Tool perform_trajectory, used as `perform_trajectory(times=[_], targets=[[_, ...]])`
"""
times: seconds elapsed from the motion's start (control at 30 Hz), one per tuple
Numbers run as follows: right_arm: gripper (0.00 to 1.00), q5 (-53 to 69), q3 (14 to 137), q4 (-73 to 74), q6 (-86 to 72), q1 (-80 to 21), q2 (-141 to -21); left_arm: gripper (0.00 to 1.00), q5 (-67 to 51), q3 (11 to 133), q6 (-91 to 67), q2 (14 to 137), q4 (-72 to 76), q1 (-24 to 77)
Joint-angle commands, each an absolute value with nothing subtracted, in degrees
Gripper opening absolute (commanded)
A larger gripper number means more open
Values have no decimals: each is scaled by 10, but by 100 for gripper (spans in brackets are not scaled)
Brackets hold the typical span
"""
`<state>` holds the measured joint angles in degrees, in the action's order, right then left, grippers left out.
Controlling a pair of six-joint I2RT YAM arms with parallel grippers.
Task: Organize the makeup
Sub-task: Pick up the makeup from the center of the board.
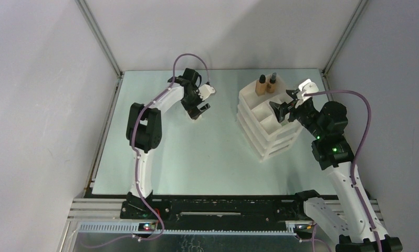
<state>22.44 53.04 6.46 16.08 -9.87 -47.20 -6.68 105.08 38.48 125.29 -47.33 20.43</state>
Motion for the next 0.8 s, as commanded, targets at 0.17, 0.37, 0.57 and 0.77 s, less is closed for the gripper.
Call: perform_trajectory(times=[0.17, 0.37, 0.57, 0.77], targets=[[77, 252, 509, 43, 132, -60, -435, 72, -92, 1072, 368, 1272, -520, 197], [76, 274, 501, 43, 117, -30, -418, 33, -98, 1067, 354, 1220, -522, 196], [76, 282, 496, 45, 113, -6, -404, 28, -136, 1070, 316, 1127, -556, 219], [76, 285, 496, 50, 116, -4, -400, 29, -126, 1095, 291, 1074, -604, 284]])
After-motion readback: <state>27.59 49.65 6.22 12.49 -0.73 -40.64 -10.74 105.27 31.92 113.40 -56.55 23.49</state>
